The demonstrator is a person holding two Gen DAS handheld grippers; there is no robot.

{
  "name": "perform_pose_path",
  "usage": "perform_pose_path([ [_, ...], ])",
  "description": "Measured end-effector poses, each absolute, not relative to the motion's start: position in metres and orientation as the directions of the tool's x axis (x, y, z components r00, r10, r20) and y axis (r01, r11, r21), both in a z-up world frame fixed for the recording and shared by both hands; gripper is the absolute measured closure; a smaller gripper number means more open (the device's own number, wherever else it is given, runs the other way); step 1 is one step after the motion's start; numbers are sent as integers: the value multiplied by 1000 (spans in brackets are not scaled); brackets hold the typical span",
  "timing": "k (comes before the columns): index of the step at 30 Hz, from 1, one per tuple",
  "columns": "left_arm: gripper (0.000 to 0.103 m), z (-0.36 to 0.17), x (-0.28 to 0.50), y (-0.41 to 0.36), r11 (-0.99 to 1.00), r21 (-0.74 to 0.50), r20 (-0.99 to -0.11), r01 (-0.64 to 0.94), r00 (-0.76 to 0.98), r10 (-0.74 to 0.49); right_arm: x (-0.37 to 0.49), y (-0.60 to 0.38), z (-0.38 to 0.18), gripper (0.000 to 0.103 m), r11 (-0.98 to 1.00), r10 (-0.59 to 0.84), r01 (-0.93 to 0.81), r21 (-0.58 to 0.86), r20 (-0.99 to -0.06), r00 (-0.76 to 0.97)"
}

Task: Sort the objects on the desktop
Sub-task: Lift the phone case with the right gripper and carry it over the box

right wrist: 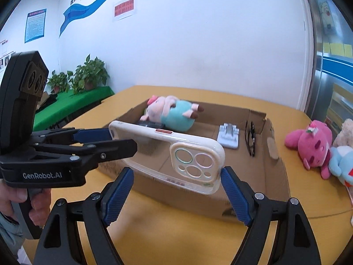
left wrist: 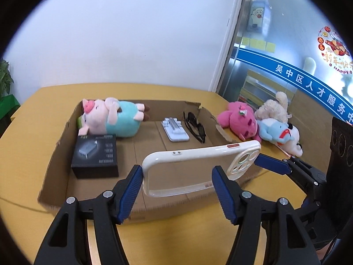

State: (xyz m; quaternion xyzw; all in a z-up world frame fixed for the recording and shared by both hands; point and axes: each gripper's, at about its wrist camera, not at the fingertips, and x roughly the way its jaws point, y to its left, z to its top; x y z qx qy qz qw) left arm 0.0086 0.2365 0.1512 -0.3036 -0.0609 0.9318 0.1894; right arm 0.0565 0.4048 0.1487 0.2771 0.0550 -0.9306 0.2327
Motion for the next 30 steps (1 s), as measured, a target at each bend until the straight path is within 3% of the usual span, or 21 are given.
perform_pose_path([
  [8,39,165,-67,232,-924,-219,-538,-312,-751,382,-41,399,160,22,-886,-422,451,105,-582,-695],
  [17,41,121,-155,223,-932,-267,-678,-246,-639,363,-151,385,116,22,-881,-431,418,222,-742,-514],
  [18,72,113,-163,223,-909,-319,-687,-267,-595,416,-162,385,107,24,-881,-431,408,240,-763,-482],
  [19,82,105,-170,225,-880,-378,-695,-288,-539,476,-171,383,98,33,-867,-457,412,280,-776,-435],
  [20,87,97,-177,230,-860,-414,-708,-299,-488,510,-178,378,88,50,-840,-502,424,338,-780,-372],
  [24,87,85,-187,242,-879,-379,-751,-291,-458,475,-183,344,63,51,-851,-417,455,261,-863,-284],
  [28,87,89,-184,226,-907,-340,-754,-250,-504,421,-184,358,66,49,-863,-421,423,275,-855,-303],
  [30,84,90,-181,218,-914,-326,-758,-240,-512,405,-184,378,73,34,-866,-437,404,295,-839,-324],
])
